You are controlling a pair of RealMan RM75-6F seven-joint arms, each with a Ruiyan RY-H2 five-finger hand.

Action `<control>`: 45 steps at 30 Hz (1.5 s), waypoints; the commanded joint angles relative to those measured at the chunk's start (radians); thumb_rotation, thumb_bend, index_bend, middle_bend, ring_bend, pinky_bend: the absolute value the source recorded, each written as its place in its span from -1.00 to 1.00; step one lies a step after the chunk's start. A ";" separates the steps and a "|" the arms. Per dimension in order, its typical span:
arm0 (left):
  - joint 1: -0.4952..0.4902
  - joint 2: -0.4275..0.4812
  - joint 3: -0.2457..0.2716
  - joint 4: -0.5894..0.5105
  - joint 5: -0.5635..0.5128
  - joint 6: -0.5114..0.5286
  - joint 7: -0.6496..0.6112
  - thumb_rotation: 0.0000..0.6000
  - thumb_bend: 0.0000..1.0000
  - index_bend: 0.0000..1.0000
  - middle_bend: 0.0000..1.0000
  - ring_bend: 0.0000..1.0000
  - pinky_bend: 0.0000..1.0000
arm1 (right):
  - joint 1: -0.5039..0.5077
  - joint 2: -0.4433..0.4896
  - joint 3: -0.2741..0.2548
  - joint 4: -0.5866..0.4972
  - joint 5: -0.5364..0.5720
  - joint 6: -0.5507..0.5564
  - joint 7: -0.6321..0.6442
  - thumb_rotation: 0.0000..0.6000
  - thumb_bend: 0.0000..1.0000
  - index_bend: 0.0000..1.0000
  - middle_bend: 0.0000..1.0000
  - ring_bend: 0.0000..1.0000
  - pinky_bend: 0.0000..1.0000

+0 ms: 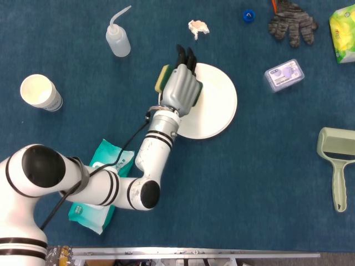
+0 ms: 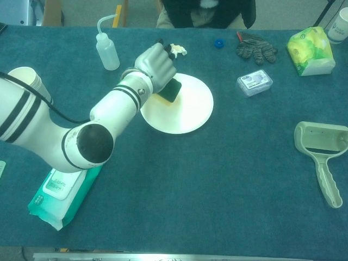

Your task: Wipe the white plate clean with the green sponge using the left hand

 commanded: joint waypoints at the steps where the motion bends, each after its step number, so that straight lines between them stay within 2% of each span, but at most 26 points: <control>1: -0.005 -0.013 -0.006 0.006 0.000 -0.007 -0.002 0.90 -0.40 -0.10 -0.84 -1.00 -0.96 | -0.002 0.002 0.000 0.000 0.001 0.002 0.001 1.00 -0.22 -0.14 -0.21 -0.51 -0.10; 20: 0.000 -0.080 0.020 0.125 0.015 -0.034 0.013 0.90 -0.40 -0.07 -0.83 -1.00 -0.96 | -0.003 0.004 0.003 0.004 0.007 0.000 0.005 1.00 -0.22 -0.14 -0.21 -0.51 -0.10; 30: 0.026 -0.078 0.050 0.140 0.014 -0.033 0.040 0.89 -0.40 -0.06 -0.83 -1.00 -0.96 | -0.003 0.002 0.003 0.003 0.004 0.002 0.004 1.00 -0.22 -0.14 -0.21 -0.51 -0.10; 45: 0.074 -0.025 0.050 0.130 0.060 -0.003 0.008 0.95 -0.40 -0.06 -0.83 -1.00 -0.96 | -0.001 0.002 0.004 -0.007 0.000 0.003 -0.006 1.00 -0.22 -0.14 -0.21 -0.51 -0.10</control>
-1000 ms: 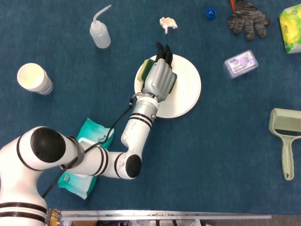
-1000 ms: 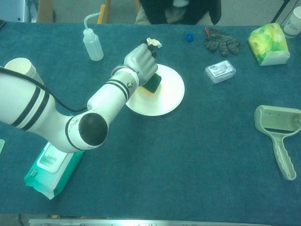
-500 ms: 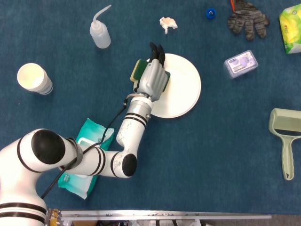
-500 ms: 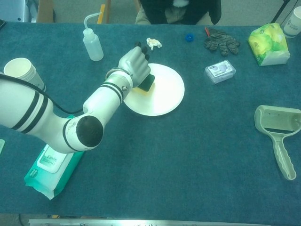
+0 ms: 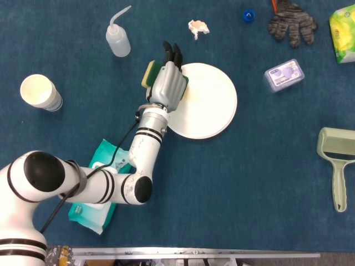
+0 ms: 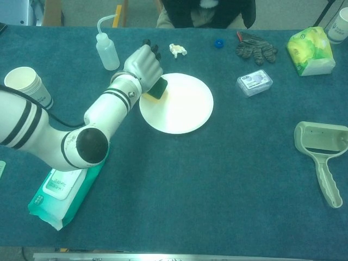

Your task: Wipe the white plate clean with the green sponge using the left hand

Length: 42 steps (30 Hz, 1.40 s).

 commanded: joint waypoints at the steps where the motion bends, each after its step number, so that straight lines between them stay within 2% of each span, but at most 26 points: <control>1: 0.007 0.013 0.003 -0.006 0.007 0.009 0.000 0.95 -0.40 -0.06 -0.83 -1.00 -0.96 | 0.000 0.001 -0.001 -0.002 -0.002 0.001 -0.002 1.00 -0.22 -0.14 -0.21 -0.51 -0.10; 9: 0.015 0.059 -0.027 -0.079 0.025 0.040 -0.009 0.95 -0.40 -0.06 -0.83 -1.00 -0.96 | 0.004 -0.002 -0.002 -0.007 -0.007 -0.002 -0.006 1.00 -0.22 -0.14 -0.21 -0.51 -0.10; 16: 0.010 0.044 -0.033 -0.112 0.025 0.039 0.000 0.95 -0.40 -0.06 -0.83 -1.00 -0.96 | 0.004 -0.002 -0.002 -0.007 -0.005 -0.002 -0.008 1.00 -0.22 -0.15 -0.21 -0.51 -0.10; 28: -0.006 -0.031 -0.054 -0.067 0.015 0.021 0.004 0.96 -0.40 -0.06 -0.83 -1.00 -0.96 | 0.000 -0.001 -0.003 0.001 0.002 -0.003 0.000 1.00 -0.22 -0.15 -0.21 -0.51 -0.10; 31: -0.011 -0.041 -0.069 -0.055 0.015 0.020 -0.002 0.95 -0.40 -0.06 -0.82 -1.00 -0.96 | 0.000 0.000 -0.003 0.003 0.004 -0.004 0.002 1.00 -0.22 -0.15 -0.21 -0.51 -0.10; 42: -0.016 -0.071 -0.076 -0.005 0.009 -0.002 0.003 0.94 -0.40 -0.06 -0.82 -1.00 -0.96 | 0.000 -0.001 -0.001 0.010 0.008 -0.009 0.005 1.00 -0.22 -0.15 -0.21 -0.51 -0.10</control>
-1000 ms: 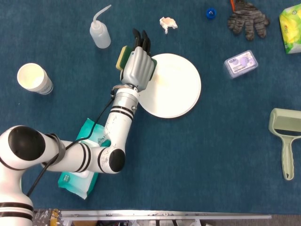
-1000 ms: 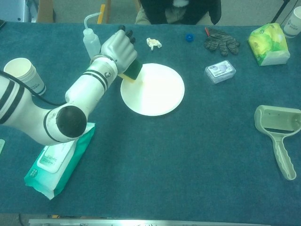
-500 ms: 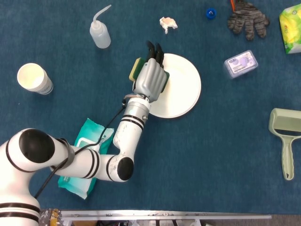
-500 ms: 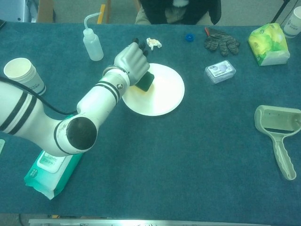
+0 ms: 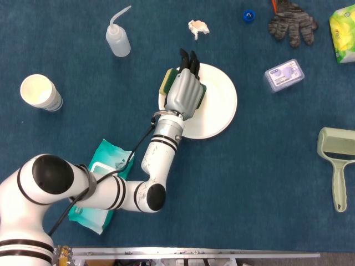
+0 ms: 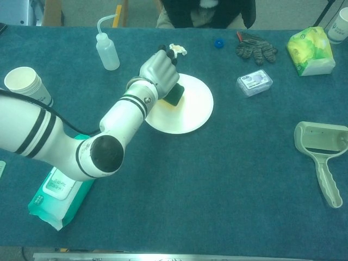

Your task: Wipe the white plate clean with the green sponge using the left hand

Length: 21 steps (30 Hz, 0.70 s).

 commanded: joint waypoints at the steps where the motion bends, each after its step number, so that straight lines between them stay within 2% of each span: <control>1: 0.000 -0.008 0.002 0.014 0.000 -0.007 0.001 0.94 -0.40 -0.06 -0.82 -1.00 -0.96 | 0.000 0.000 0.000 0.000 0.000 0.000 0.000 1.00 -0.22 -0.15 -0.21 -0.51 -0.10; 12: 0.025 -0.007 0.045 0.046 0.026 -0.013 0.006 0.97 -0.40 -0.06 -0.82 -1.00 -0.96 | 0.001 -0.001 0.002 -0.002 0.000 0.000 -0.003 1.00 -0.22 -0.15 -0.21 -0.51 -0.10; 21: 0.054 0.009 0.061 0.044 0.061 -0.001 -0.013 0.97 -0.40 -0.05 -0.82 -1.00 -0.96 | 0.002 -0.003 0.000 -0.009 -0.004 0.001 -0.014 1.00 -0.22 -0.16 -0.21 -0.51 -0.10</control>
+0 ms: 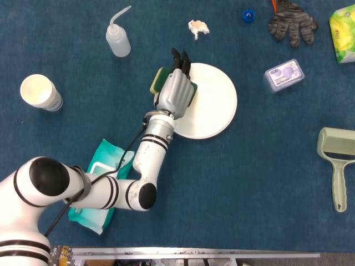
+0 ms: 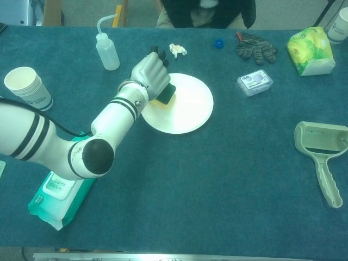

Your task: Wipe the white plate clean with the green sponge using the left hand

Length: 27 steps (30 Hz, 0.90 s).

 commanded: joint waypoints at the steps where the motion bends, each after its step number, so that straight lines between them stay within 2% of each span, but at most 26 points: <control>1: 0.009 0.007 0.004 -0.001 0.003 0.002 -0.003 0.98 -0.40 -0.05 -0.82 -1.00 -0.96 | 0.000 0.000 0.000 -0.003 0.000 0.001 -0.003 1.00 -0.22 -0.16 -0.21 -0.51 -0.10; 17: 0.074 0.086 0.013 -0.045 0.030 0.034 -0.039 0.99 -0.40 -0.05 -0.82 -1.00 -0.97 | 0.007 -0.002 0.000 -0.021 -0.006 -0.002 -0.024 1.00 -0.22 -0.16 -0.21 -0.51 -0.10; 27: 0.129 0.192 0.014 -0.179 0.077 0.085 -0.112 0.99 -0.40 -0.05 -0.83 -1.00 -0.96 | 0.015 -0.008 -0.004 -0.022 -0.016 -0.010 -0.023 1.00 -0.22 -0.17 -0.21 -0.51 -0.10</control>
